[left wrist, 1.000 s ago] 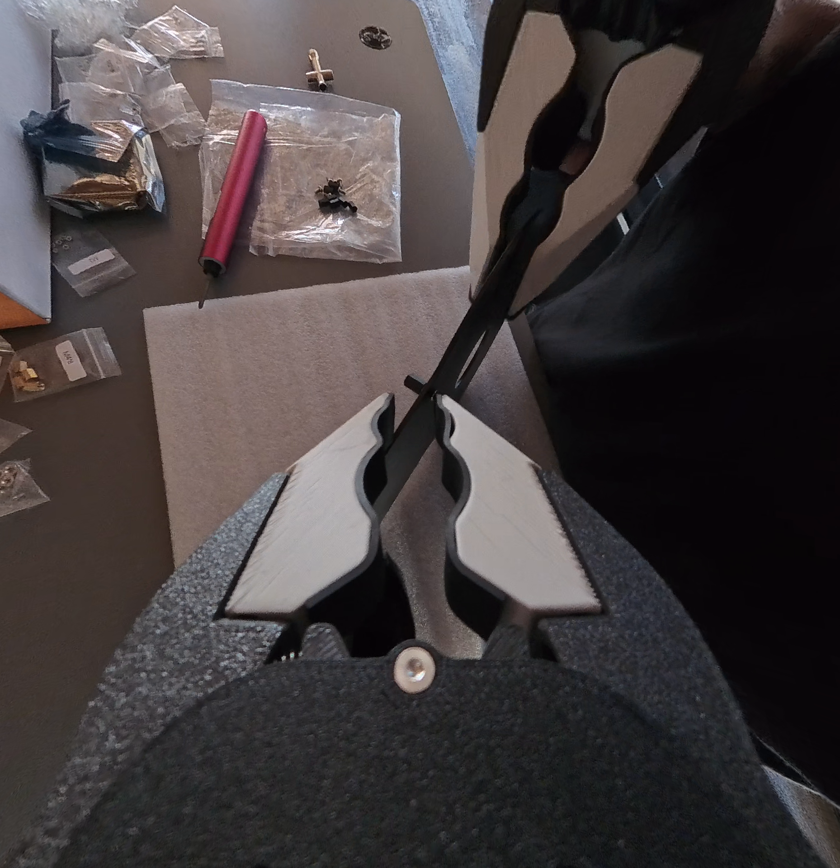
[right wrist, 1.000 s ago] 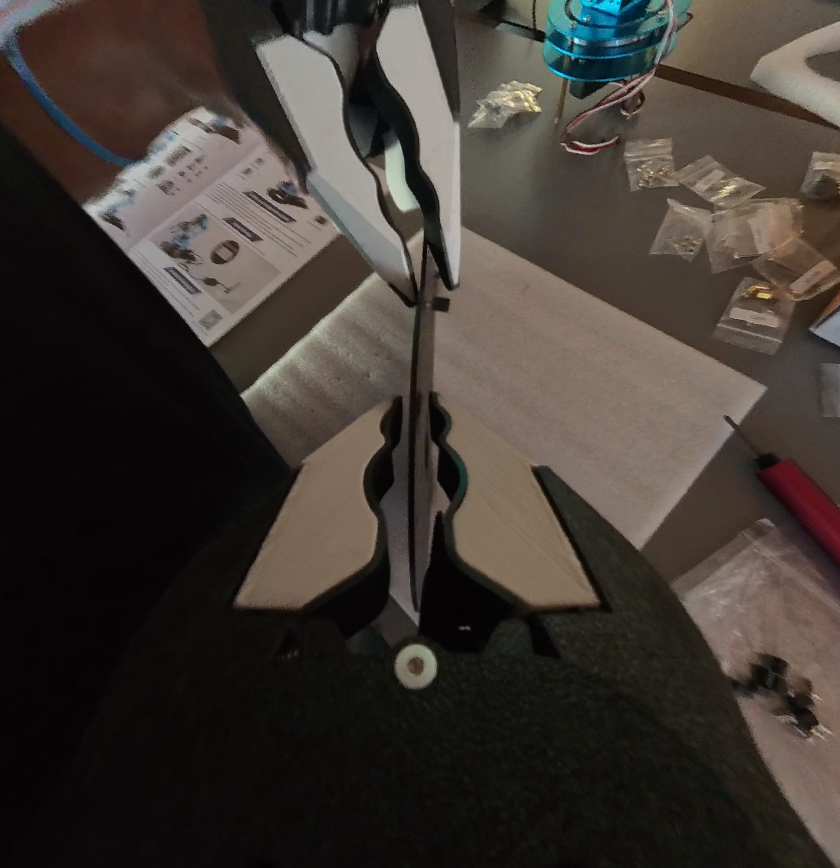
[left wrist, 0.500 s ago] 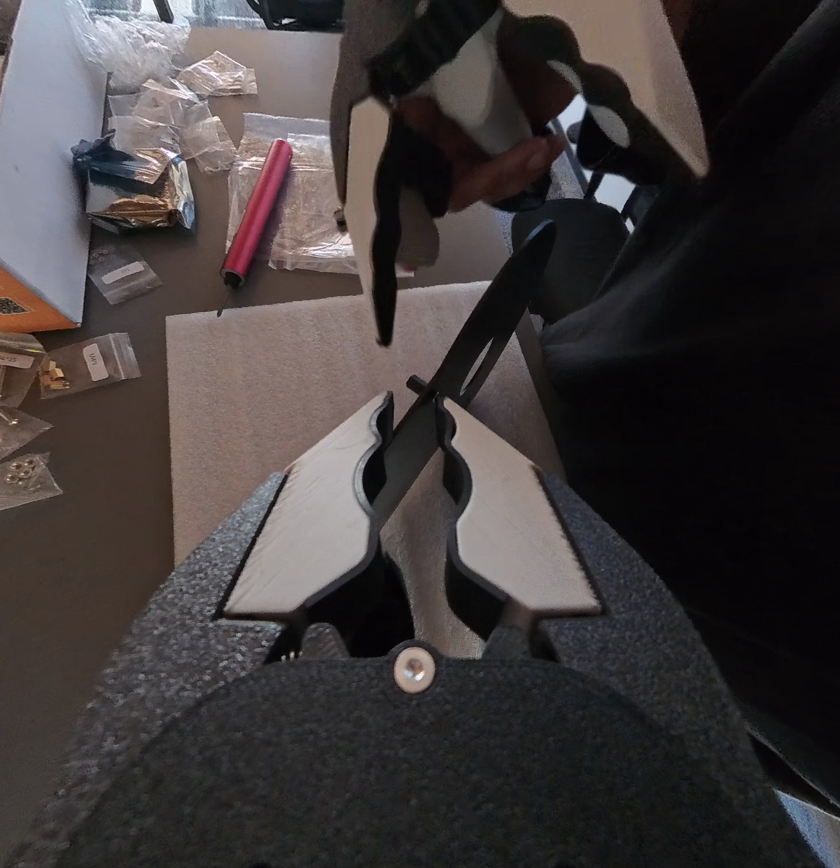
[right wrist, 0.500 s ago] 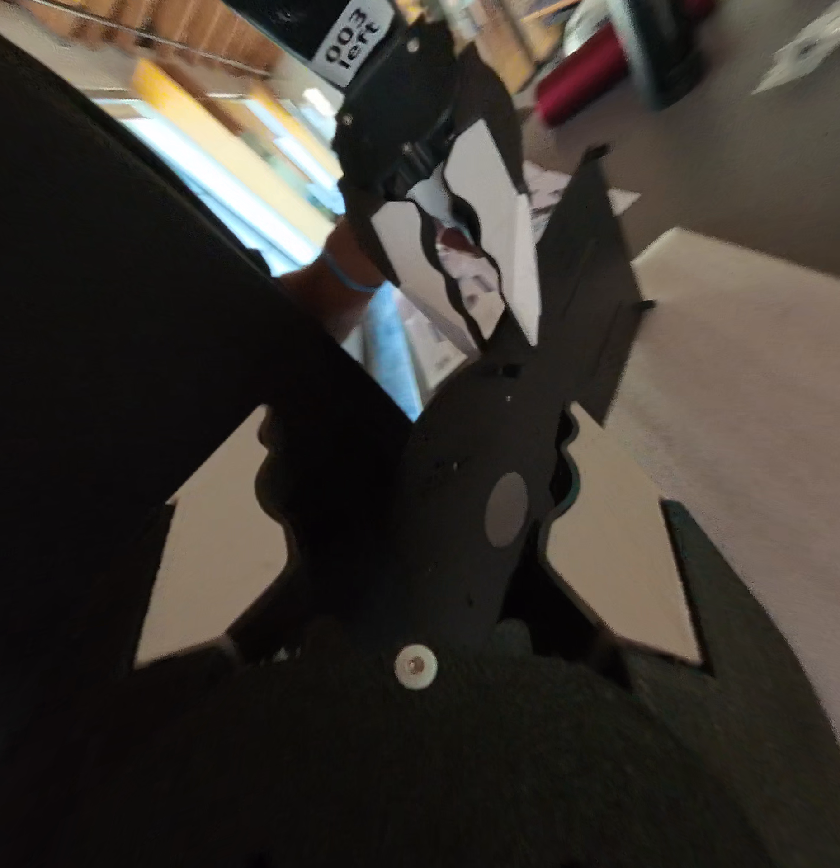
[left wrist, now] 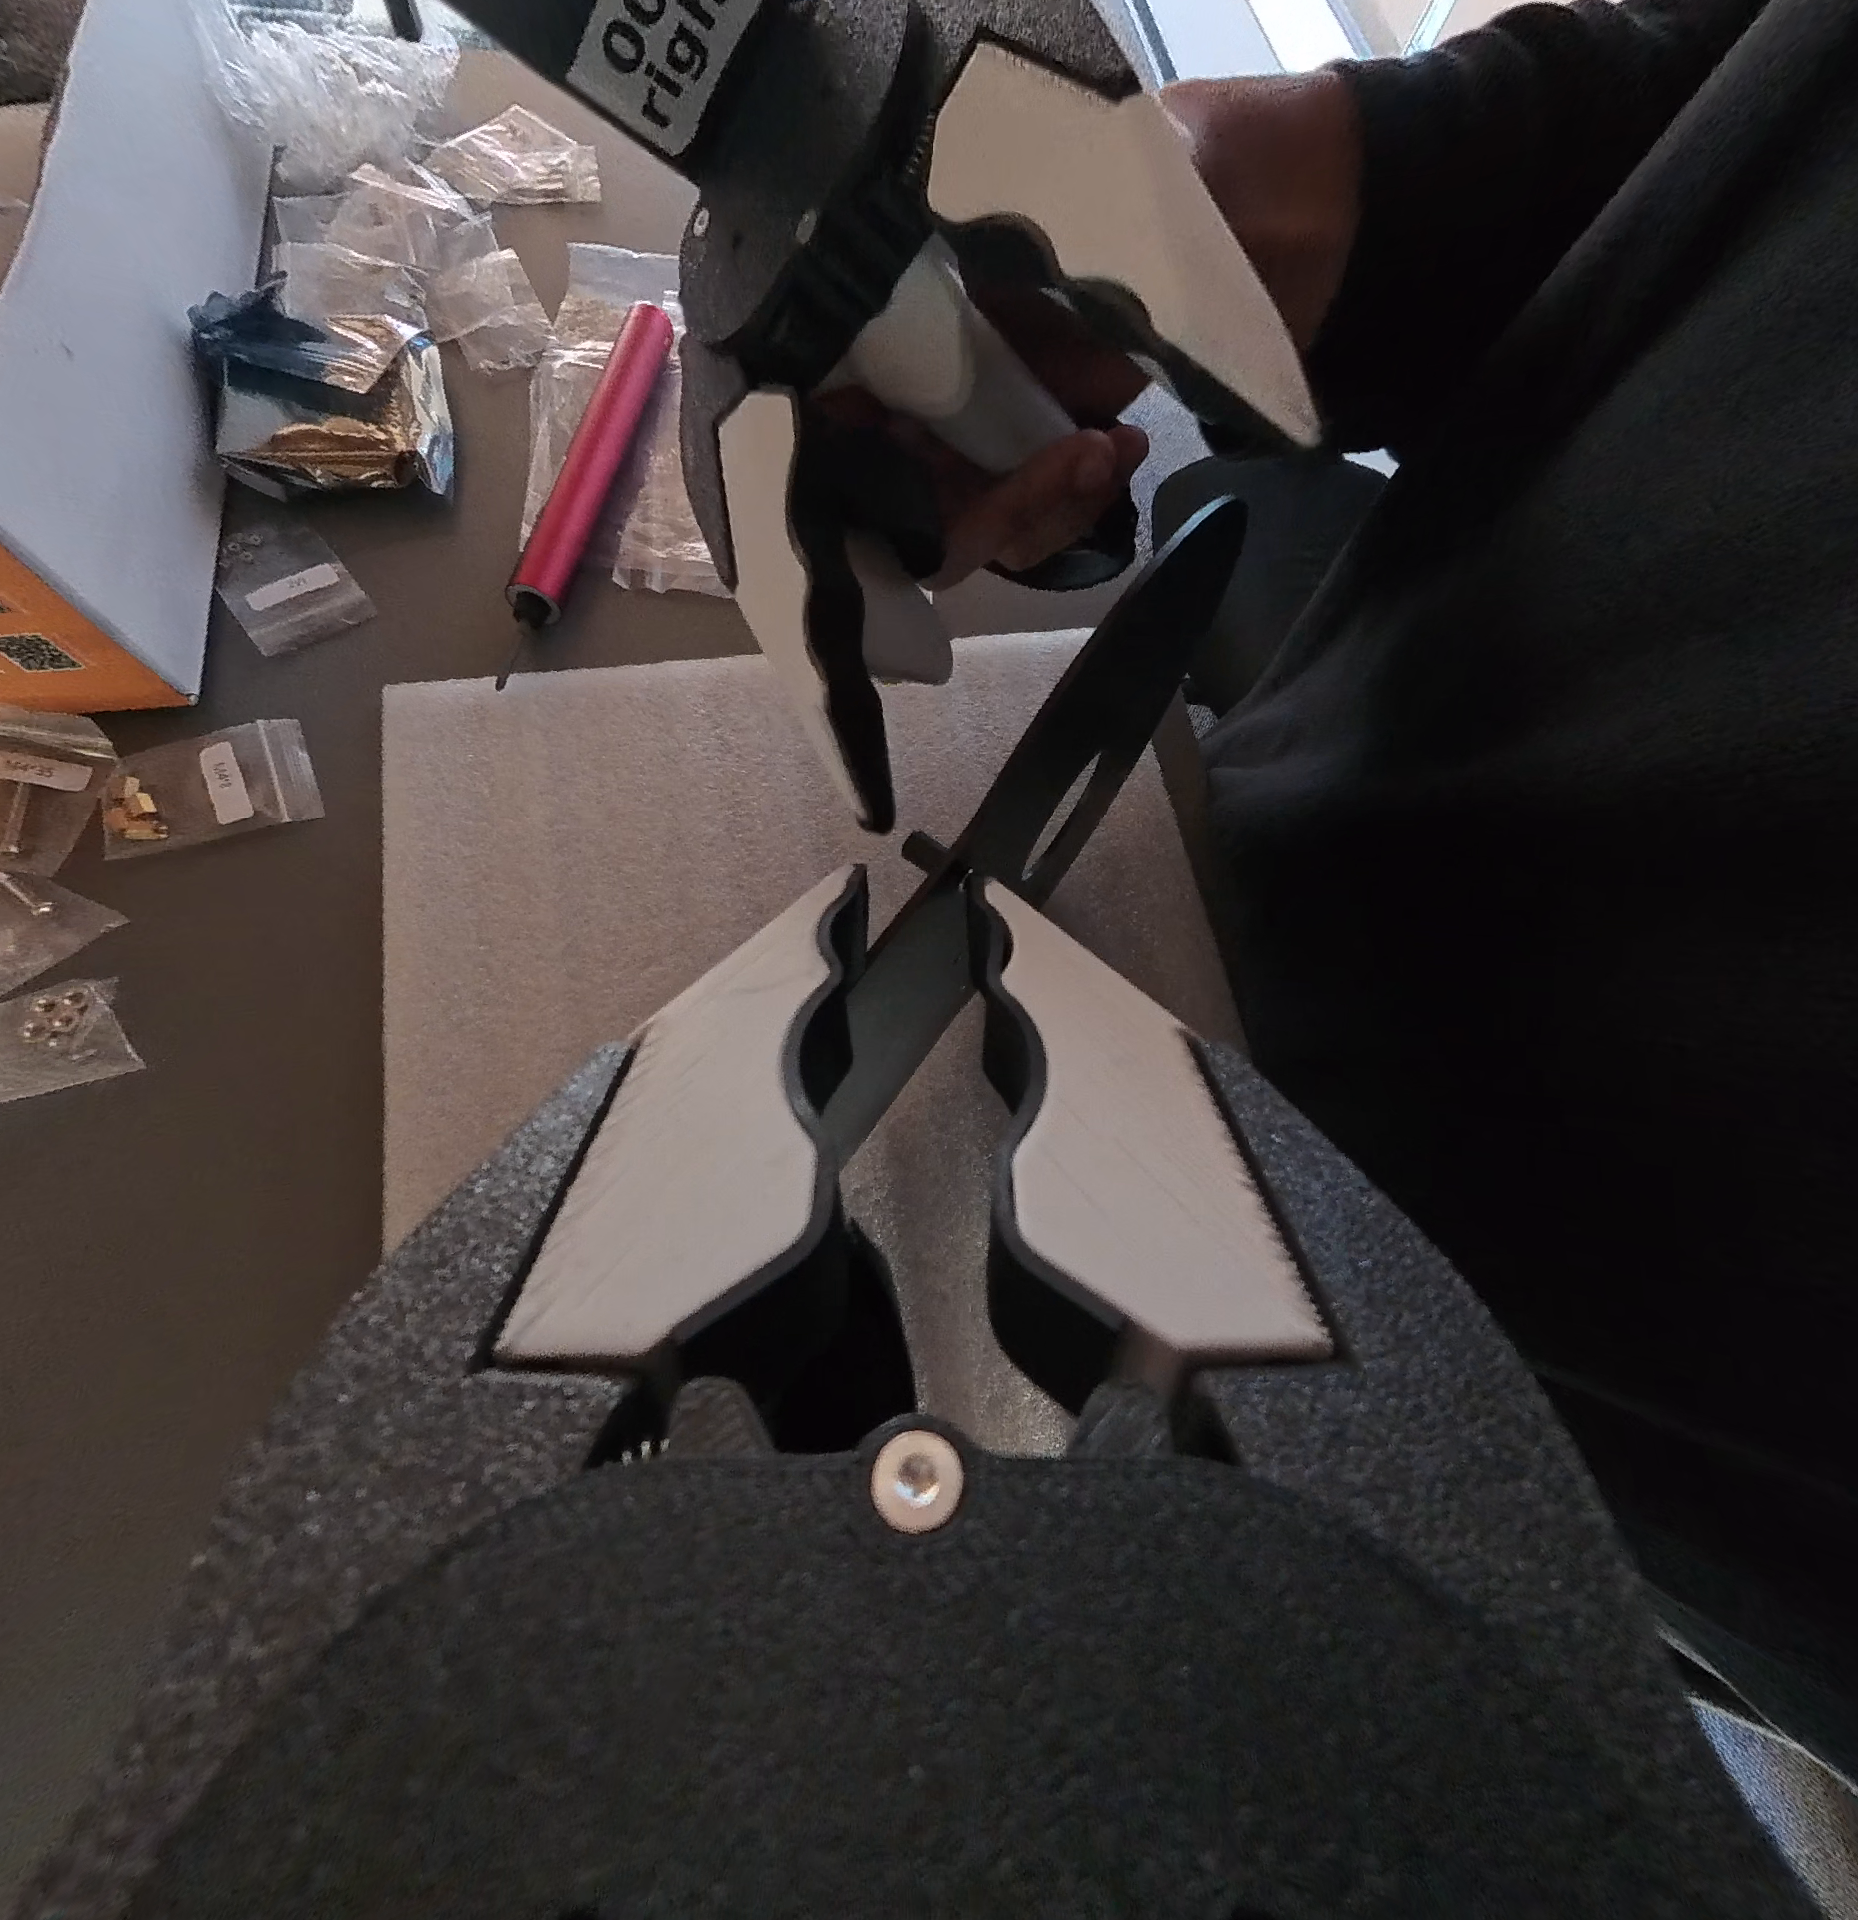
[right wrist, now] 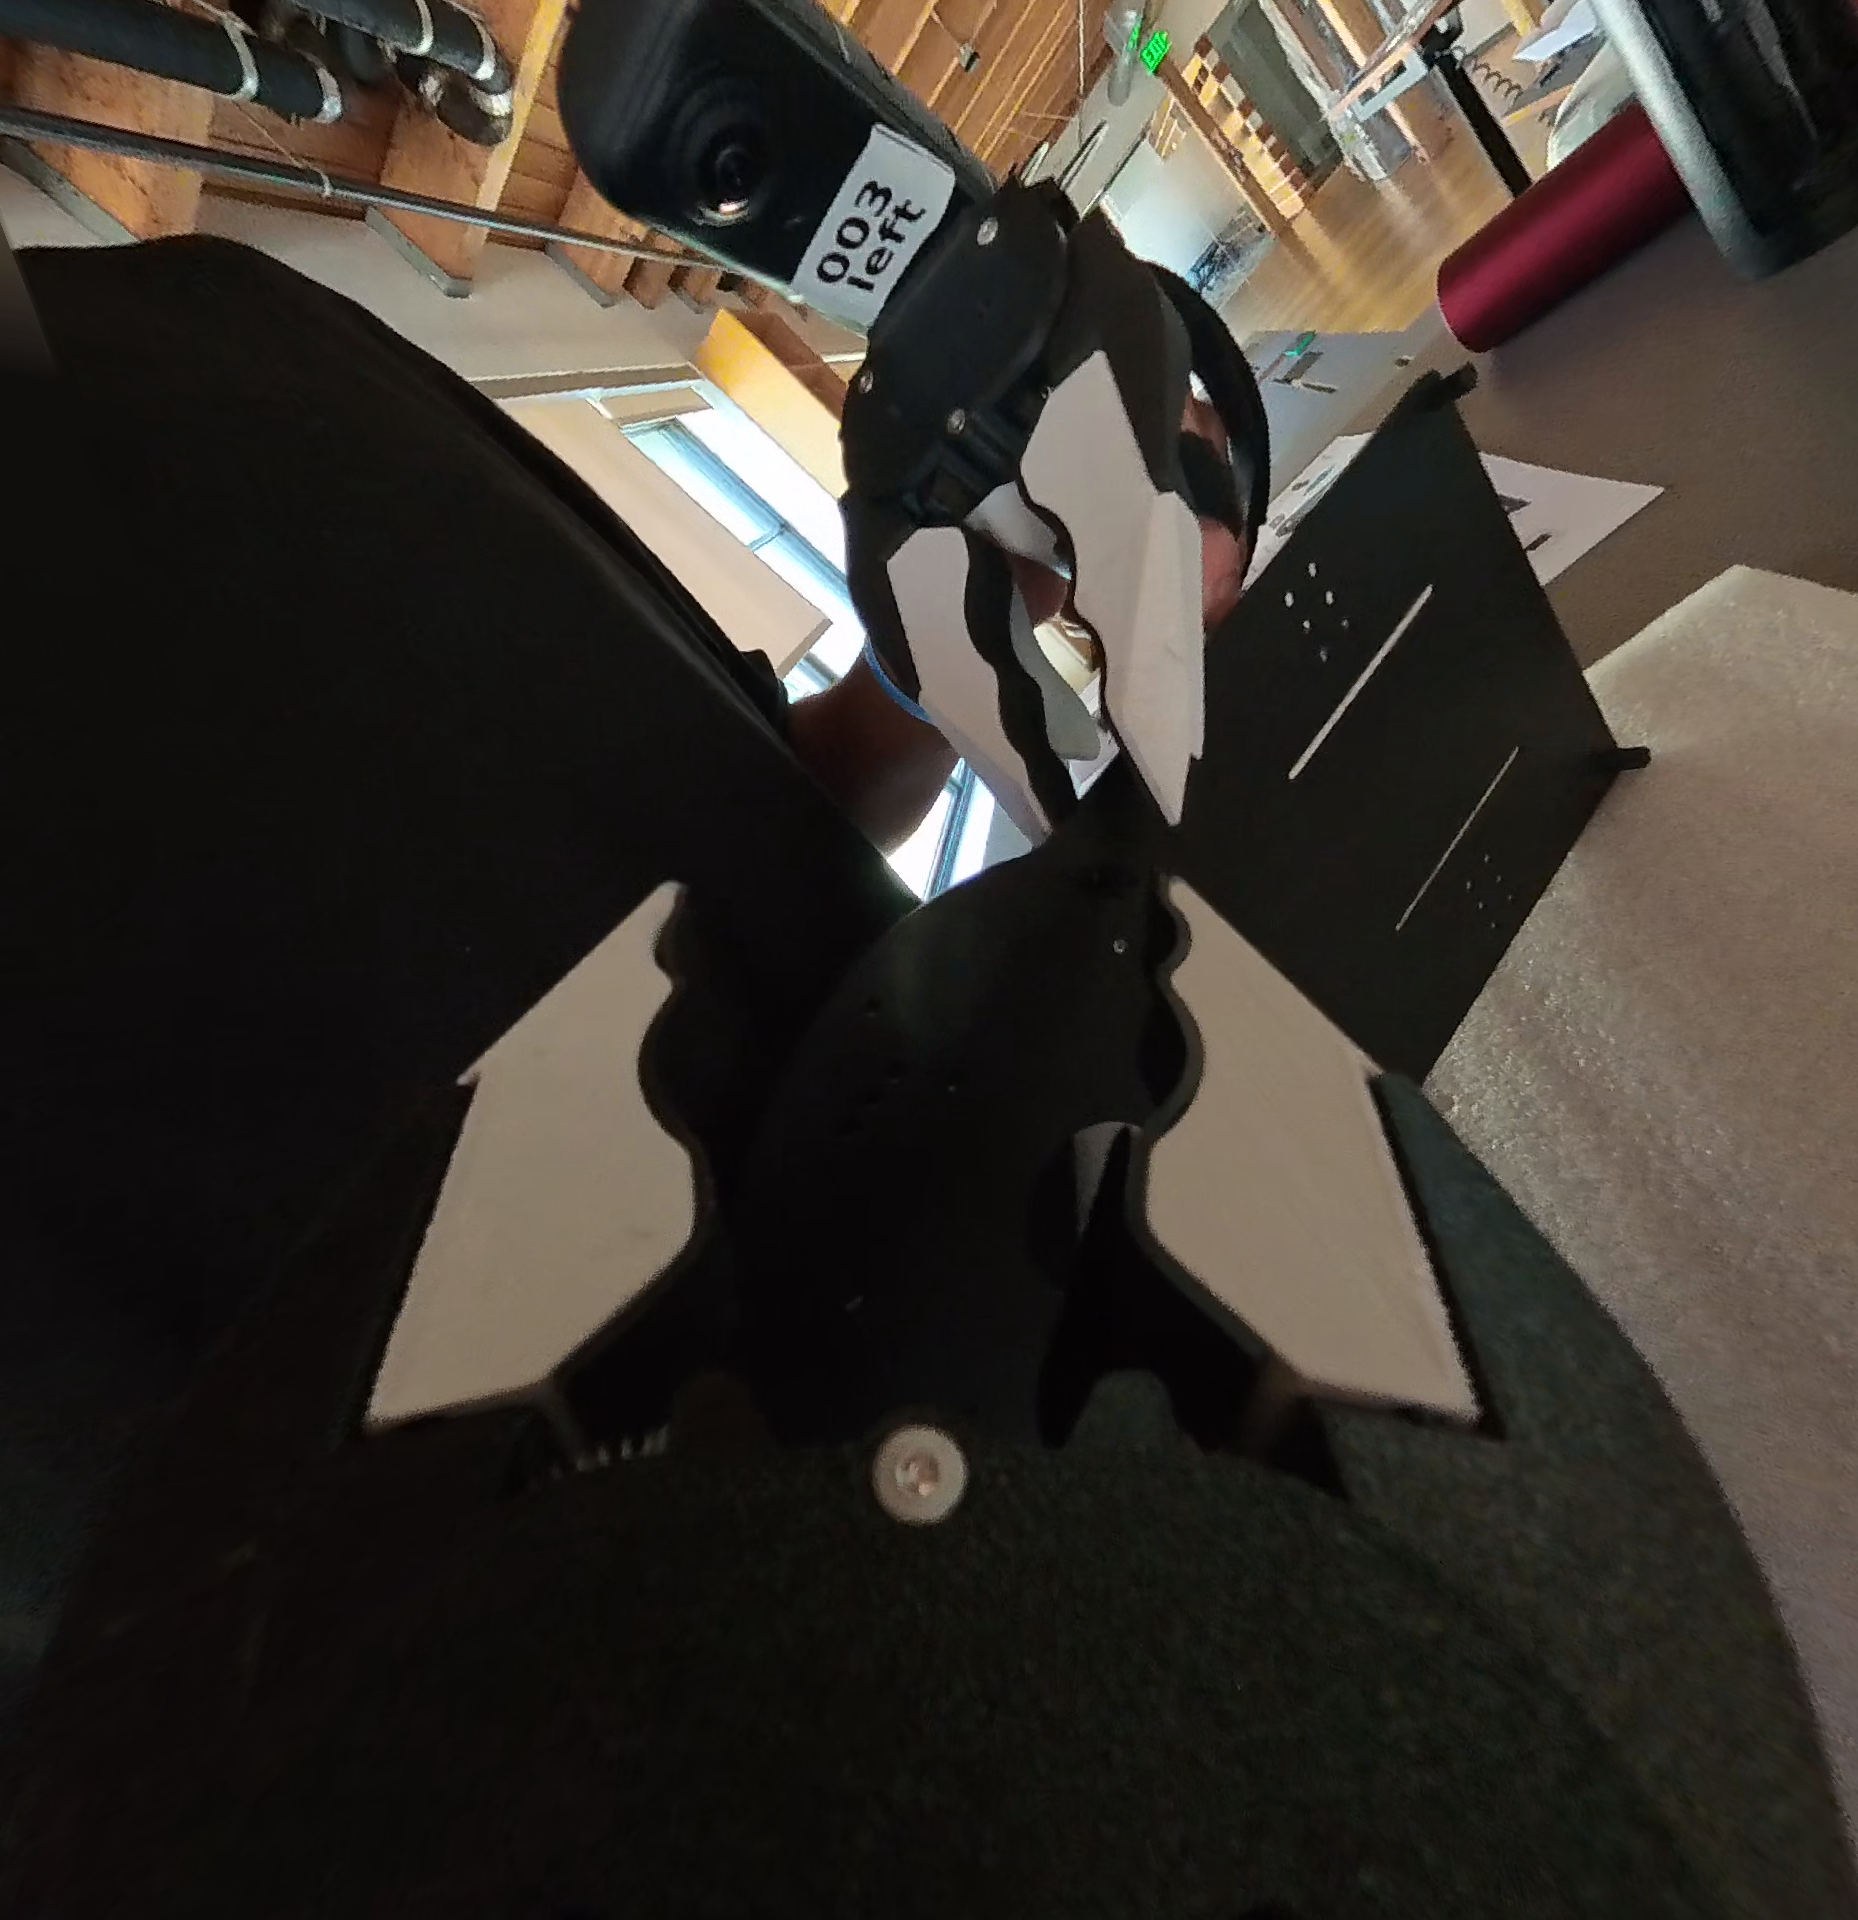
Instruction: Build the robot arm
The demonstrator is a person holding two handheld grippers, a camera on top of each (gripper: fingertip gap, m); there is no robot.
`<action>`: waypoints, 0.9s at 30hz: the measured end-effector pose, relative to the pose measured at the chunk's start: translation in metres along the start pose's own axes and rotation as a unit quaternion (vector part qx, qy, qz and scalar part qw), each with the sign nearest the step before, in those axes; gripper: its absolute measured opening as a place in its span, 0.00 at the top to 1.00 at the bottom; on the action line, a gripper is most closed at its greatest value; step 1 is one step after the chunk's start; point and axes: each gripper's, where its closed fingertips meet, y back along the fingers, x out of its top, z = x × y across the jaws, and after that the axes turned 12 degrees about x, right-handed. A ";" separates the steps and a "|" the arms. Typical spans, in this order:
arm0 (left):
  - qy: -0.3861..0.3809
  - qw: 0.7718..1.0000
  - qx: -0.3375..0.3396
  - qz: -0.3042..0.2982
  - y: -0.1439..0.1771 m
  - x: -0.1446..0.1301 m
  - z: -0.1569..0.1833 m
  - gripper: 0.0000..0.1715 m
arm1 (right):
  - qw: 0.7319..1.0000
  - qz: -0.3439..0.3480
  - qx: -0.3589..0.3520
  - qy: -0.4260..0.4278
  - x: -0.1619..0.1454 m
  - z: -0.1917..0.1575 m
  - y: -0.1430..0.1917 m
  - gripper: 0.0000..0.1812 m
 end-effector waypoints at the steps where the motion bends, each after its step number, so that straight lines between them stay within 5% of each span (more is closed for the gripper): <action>1: 0.000 1.000 0.000 -0.001 0.000 0.000 0.000 0.89 | 1.000 -0.003 0.000 -0.003 -0.001 0.000 0.000 0.53; 8: 0.000 1.000 -0.004 -0.002 0.000 0.000 0.000 0.89 | 0.999 -0.036 -0.020 0.003 -0.004 0.002 -0.009 0.52; 15: 0.000 1.000 -0.001 0.000 -0.001 0.000 0.000 0.89 | 0.976 -0.132 -0.160 0.072 -0.010 0.016 -0.016 0.60; 20: 0.000 1.000 -0.002 0.005 0.000 0.000 0.001 0.89 | 0.966 -0.136 -0.211 0.058 -0.009 0.023 -0.018 0.66; 27: 0.001 1.000 0.006 0.007 -0.002 0.001 -0.001 0.89 | 0.913 -0.192 -0.349 0.083 -0.008 0.039 -0.007 0.81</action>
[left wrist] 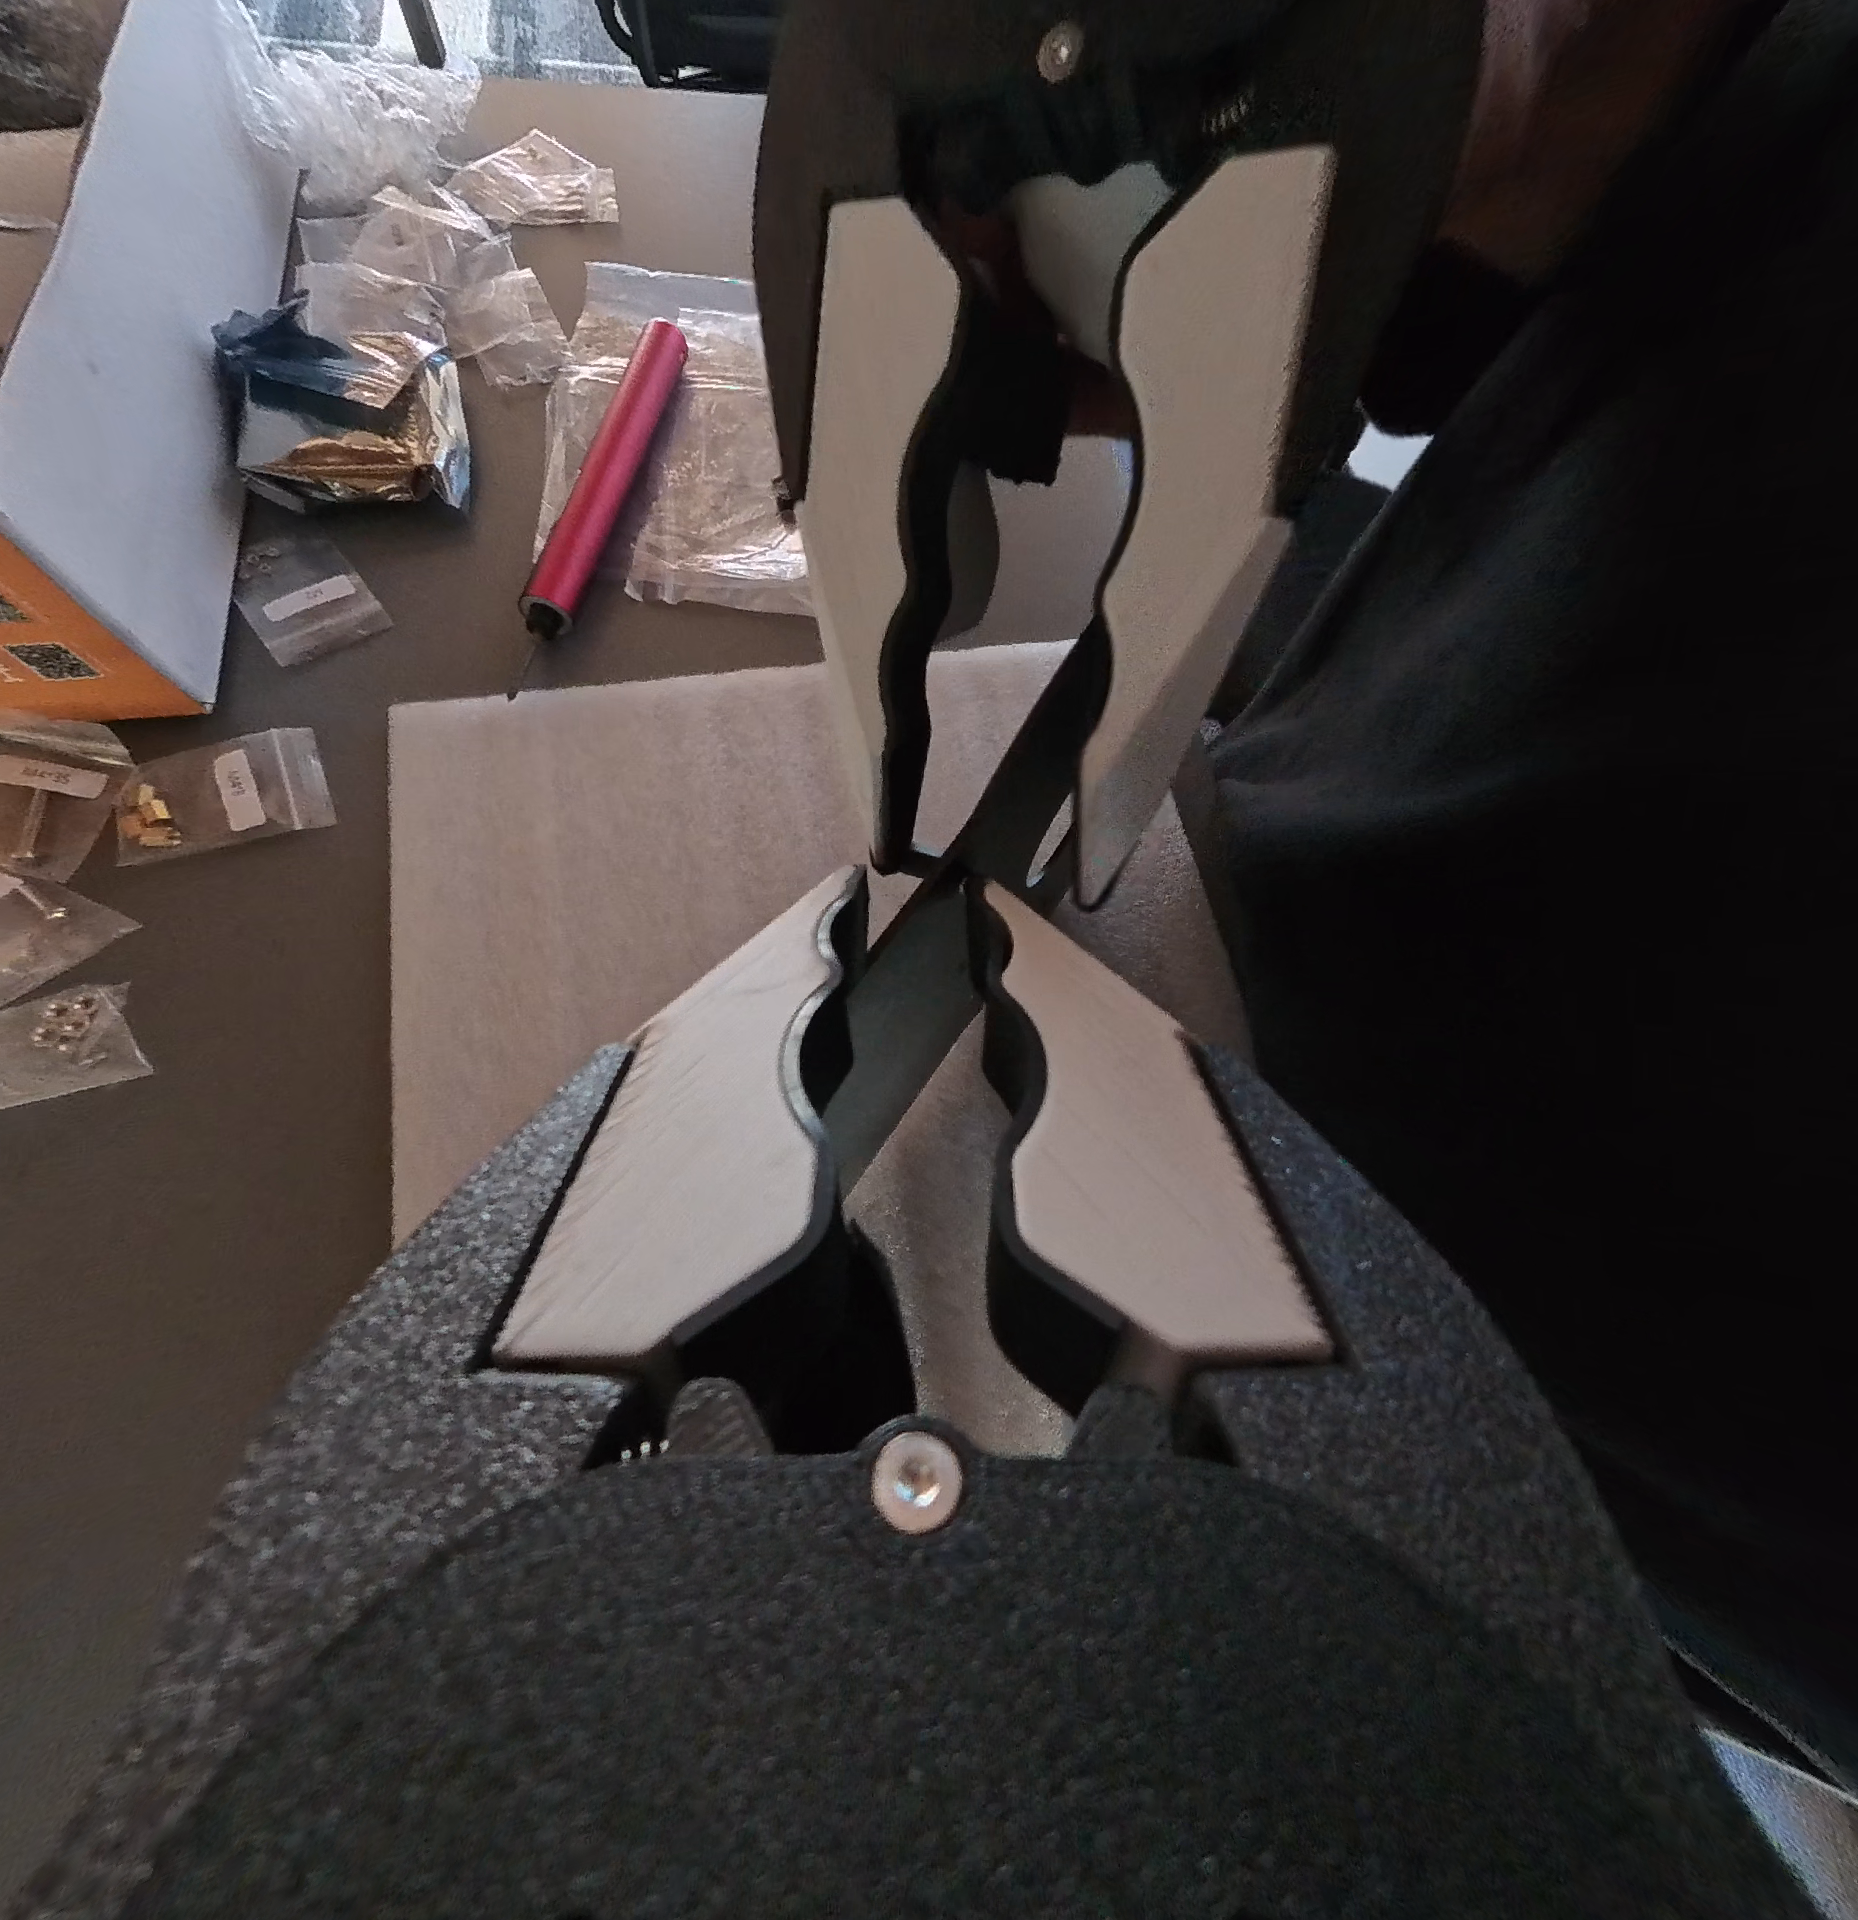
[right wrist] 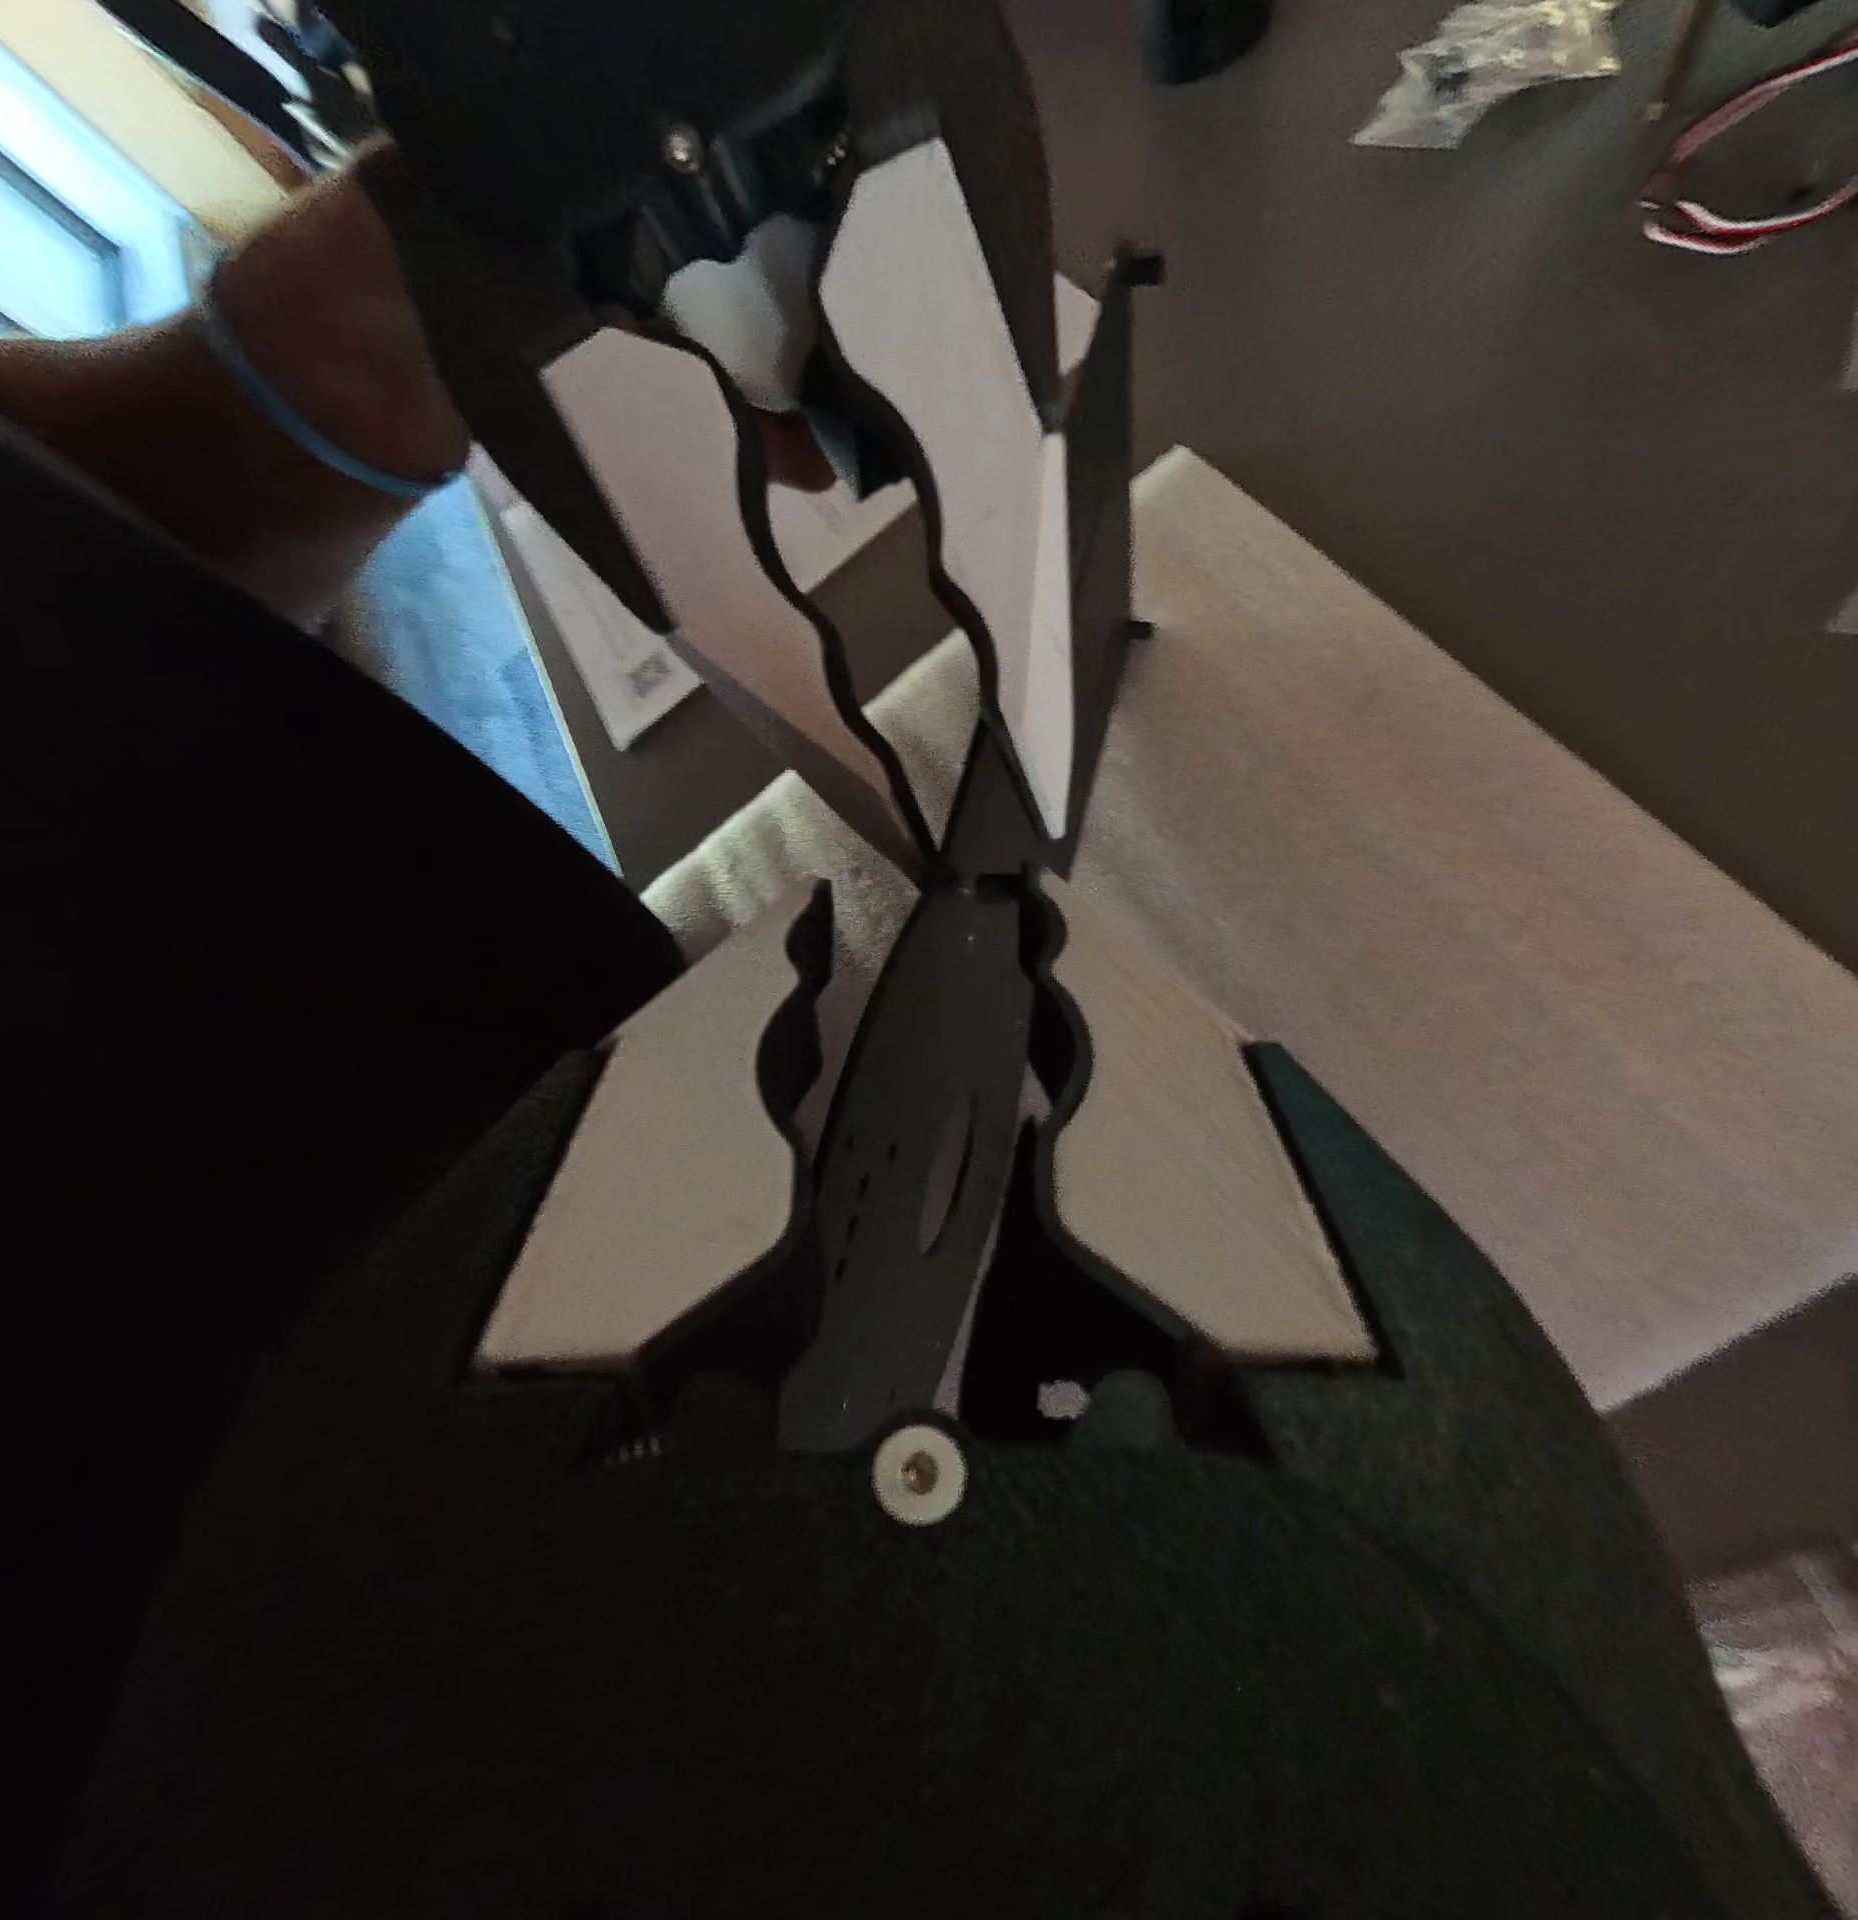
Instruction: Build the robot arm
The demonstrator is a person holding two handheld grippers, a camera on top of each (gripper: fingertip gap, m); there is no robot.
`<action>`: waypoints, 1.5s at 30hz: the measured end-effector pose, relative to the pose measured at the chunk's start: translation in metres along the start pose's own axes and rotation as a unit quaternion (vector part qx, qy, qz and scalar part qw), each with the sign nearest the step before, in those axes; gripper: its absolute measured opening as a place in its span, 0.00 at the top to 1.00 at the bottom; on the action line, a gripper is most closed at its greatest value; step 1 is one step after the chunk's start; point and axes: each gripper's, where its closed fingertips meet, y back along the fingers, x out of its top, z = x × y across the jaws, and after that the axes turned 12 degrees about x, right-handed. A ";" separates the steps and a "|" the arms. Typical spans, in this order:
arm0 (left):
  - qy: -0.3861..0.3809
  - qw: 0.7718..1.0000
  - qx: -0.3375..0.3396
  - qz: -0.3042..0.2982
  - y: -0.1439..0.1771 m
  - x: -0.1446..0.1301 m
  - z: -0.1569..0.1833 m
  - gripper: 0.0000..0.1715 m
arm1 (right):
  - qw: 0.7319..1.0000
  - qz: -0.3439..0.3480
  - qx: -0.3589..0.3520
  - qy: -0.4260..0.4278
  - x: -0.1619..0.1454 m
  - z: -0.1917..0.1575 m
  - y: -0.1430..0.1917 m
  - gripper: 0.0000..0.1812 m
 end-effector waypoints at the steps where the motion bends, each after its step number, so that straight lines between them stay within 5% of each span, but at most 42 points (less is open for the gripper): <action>1: 0.001 1.000 0.000 0.001 0.000 0.000 0.000 0.89 | 1.000 -0.006 -0.016 -0.001 0.000 0.002 0.000 0.83; 7: -0.001 1.000 0.001 0.003 0.002 -0.001 0.001 0.90 | 0.996 -0.037 -0.085 -0.017 -0.001 0.007 0.000 0.90; 21: -0.002 1.000 0.010 0.010 0.004 -0.003 0.003 0.91 | 0.993 -0.038 -0.108 -0.036 -0.002 0.006 -0.001 0.92; 26: -0.002 1.000 0.004 0.016 0.007 -0.004 0.007 0.91 | 0.997 -0.021 -0.075 -0.025 -0.001 0.000 -0.005 0.89; 30: -0.001 1.000 0.006 0.014 0.008 -0.004 0.008 0.90 | 0.999 0.005 -0.029 -0.035 0.005 -0.007 0.001 0.78; 35: 0.007 1.000 0.010 0.016 0.008 -0.004 0.008 0.90 | 0.991 0.051 0.073 0.096 0.015 -0.022 0.028 0.78; 39: 0.013 1.000 0.013 0.010 0.009 -0.005 0.009 0.90 | 0.972 0.093 0.092 0.198 0.011 0.004 0.036 0.85; 42: 0.018 1.000 0.014 0.007 0.009 -0.005 0.009 0.90 | 0.954 0.069 0.089 0.279 0.005 0.005 0.022 0.84; 45: 0.025 1.000 0.013 0.003 0.009 -0.005 0.009 0.90 | 0.946 0.001 0.042 0.322 -0.002 0.019 0.007 0.74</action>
